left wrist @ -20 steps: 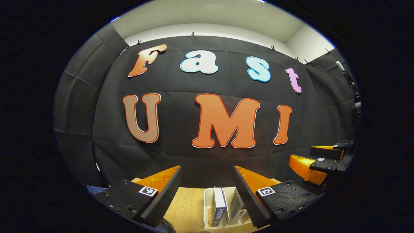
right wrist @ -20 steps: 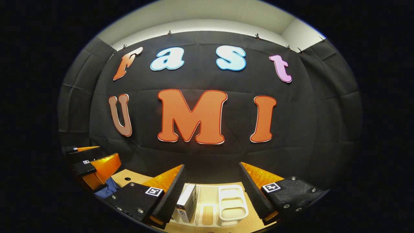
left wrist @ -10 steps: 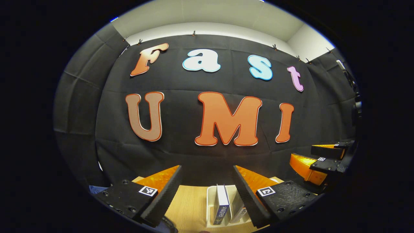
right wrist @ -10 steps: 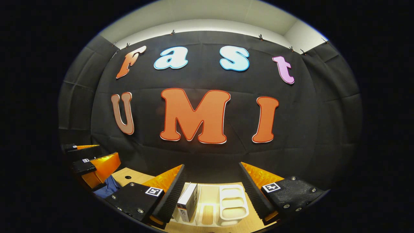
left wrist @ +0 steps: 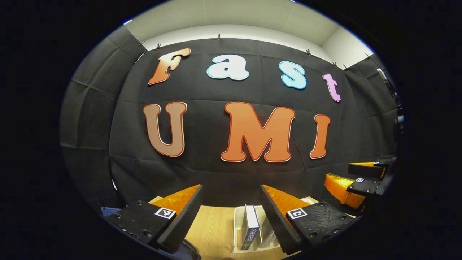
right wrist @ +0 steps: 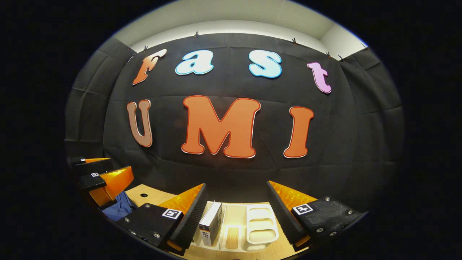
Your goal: Open the schoolbag, grab two books from the bookshelf and put them into the schoolbag.
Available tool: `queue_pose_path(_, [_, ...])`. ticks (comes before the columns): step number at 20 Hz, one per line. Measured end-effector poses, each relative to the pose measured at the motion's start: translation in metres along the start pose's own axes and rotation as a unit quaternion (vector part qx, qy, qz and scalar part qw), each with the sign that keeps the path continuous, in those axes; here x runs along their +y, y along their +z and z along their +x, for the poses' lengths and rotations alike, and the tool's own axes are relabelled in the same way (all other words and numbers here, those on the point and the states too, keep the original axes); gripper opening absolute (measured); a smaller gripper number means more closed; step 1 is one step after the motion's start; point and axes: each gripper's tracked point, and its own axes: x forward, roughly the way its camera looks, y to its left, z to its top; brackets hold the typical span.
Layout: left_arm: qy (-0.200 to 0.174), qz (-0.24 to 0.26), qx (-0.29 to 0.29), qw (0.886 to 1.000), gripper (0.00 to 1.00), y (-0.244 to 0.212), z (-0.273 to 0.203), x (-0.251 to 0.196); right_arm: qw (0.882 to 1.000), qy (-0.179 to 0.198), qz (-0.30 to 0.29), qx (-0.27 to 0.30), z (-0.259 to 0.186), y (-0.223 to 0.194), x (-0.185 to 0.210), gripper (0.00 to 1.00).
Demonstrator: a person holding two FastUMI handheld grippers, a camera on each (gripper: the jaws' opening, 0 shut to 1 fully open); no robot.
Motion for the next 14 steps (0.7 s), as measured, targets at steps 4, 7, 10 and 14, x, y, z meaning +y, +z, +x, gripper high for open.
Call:
queue_pose_path(4, [0.003, -0.001, 0.001, 1.0, 0.96, -0.001, -0.003, 0.002, 1.0, 0.004, 0.002, 0.005, 0.0, -0.004, 0.002, 0.96])
queue_pose_path(7, [0.006, 0.001, -0.001, 1.0, 0.95, -0.001, -0.006, 0.005, 1.0, 0.008, -0.002, 0.005, -0.002, -0.004, 0.005, 0.96])
queue_pose_path(10, [0.009, 0.005, -0.001, 1.0, 0.96, -0.002, -0.008, 0.008, 1.0, 0.015, -0.001, 0.008, -0.001, -0.006, 0.01, 0.95])
queue_pose_path(14, [0.015, 0.01, 0.005, 1.0, 0.96, -0.006, -0.011, 0.016, 1.0, 0.022, -0.001, 0.011, 0.0, -0.009, 0.016, 0.96])
